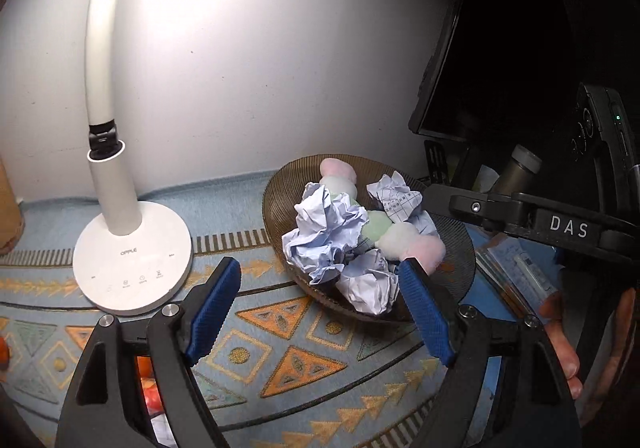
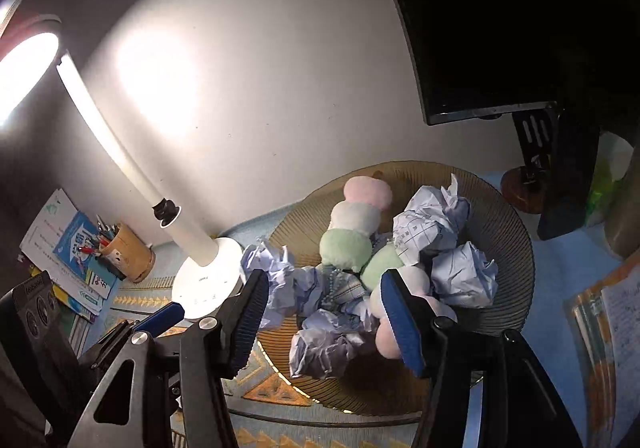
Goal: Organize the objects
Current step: 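Withdraw both tools from the bowl toward the red snack bag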
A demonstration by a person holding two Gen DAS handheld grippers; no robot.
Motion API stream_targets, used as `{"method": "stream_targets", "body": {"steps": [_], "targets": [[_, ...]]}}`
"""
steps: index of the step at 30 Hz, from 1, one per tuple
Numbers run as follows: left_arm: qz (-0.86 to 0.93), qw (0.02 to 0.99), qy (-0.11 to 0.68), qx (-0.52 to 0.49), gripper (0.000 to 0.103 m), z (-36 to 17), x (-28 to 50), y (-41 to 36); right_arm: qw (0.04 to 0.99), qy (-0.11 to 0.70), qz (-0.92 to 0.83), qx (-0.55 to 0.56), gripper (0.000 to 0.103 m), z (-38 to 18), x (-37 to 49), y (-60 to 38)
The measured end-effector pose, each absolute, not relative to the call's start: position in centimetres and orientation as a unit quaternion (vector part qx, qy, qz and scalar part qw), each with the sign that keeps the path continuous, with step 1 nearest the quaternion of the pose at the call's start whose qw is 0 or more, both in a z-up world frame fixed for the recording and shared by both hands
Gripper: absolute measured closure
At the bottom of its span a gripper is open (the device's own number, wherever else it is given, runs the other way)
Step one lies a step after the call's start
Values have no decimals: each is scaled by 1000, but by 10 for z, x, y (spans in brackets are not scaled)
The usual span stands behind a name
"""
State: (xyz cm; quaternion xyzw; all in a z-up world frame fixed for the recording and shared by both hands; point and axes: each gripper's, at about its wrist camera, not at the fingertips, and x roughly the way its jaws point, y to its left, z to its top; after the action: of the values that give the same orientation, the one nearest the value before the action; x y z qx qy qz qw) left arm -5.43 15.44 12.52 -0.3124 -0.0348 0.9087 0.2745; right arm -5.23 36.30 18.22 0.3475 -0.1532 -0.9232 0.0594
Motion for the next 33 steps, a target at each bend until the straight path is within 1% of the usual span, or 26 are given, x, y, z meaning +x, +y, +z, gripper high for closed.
{"method": "stream_targets", "body": {"steps": [4, 5, 6, 7, 8, 11, 14, 17, 20, 23, 25, 28, 30, 33], "targets": [[926, 250, -68, -274, 23, 146, -13, 101, 91, -134, -931, 328, 45, 203, -21, 328], [930, 241, -78, -265, 23, 151, -6, 83, 100, -130, -932, 324, 39, 207, -14, 319], [935, 229, -86, -257, 22, 156, 2, 66, 109, -125, -933, 320, 36, 210, -7, 308], [940, 212, -93, -249, 19, 158, 9, 48, 118, -119, -934, 316, 36, 211, 0, 297], [945, 194, -96, -244, 18, 158, 15, 32, 126, -111, -934, 315, 36, 210, 6, 285], [949, 153, -103, -255, 18, 144, 24, -8, 148, -82, -933, 318, 36, 196, 19, 250], [945, 111, -119, -282, 18, 109, 21, -36, 150, -51, -929, 335, 36, 161, 21, 219], [939, 88, -131, -307, 18, 73, 20, -52, 146, -41, -922, 357, 36, 119, 13, 203], [935, 89, -151, -307, 18, 51, 22, -59, 160, -61, -909, 380, 36, 87, 6, 199], [919, 109, -203, -320, 18, 42, 21, -72, 159, -54, -903, 395, 36, 65, 4, 194], [914, 111, -236, -312, 18, 40, 21, -84, 158, -42, -897, 411, 36, 59, 1, 189], [895, 113, -283, -325, 18, 32, 17, -97, 161, -24, -901, 402, 36, 60, 5, 182], [896, 105, -288, -323, 18, 32, 18, -99, 161, -14, -900, 405, 36, 59, 5, 178], [904, 94, -269, -320, 18, 35, 21, -93, 160, -10, -902, 401, 36, 60, 6, 178]]}}
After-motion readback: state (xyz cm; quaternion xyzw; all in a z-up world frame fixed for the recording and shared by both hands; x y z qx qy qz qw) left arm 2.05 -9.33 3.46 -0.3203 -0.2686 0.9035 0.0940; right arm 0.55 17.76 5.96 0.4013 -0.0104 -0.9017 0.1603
